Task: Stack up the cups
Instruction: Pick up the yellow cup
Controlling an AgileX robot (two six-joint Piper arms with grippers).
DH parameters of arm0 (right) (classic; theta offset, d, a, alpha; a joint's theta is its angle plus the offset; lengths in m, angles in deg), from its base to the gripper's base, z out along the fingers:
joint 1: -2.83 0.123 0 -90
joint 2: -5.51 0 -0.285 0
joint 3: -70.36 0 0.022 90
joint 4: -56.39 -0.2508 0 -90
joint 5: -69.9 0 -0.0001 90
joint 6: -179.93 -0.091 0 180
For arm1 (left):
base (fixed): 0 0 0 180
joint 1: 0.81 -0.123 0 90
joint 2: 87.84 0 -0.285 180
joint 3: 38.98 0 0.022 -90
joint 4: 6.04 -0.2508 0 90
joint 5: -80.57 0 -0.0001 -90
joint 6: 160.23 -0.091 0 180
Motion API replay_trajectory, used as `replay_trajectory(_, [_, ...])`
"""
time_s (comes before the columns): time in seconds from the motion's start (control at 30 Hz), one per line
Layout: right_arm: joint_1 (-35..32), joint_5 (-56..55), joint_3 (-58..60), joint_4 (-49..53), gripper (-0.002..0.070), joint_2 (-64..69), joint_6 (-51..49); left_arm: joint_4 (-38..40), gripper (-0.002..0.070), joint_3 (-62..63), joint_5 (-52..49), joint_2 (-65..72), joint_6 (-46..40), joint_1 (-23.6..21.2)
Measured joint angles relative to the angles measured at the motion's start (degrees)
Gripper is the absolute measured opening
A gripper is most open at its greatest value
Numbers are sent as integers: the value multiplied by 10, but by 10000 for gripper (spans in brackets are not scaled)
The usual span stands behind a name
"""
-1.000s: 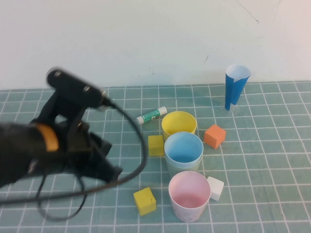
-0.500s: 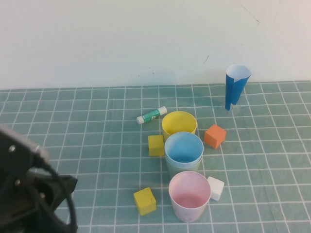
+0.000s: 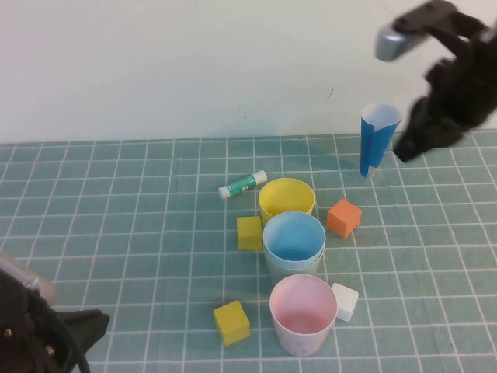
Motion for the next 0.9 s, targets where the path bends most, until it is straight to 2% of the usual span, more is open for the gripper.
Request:
replay_trajectory(0.17, [11,1,-132,-6,111,116,-25,-9,0,0,0,0,1,0])
replay_trajectory(0.4, [36,1,-221,-15,332,223,-46,-20,0,0,0,0,1,0])
replay_trajectory(0.5, [49,1,-226,-16,390,248,-47,-23,0,-4,1,0,1,0])
replay_trajectory(0.9, [56,-18,-229,-17,413,296,-54,-25,-1,-6,1,0,-5,0])
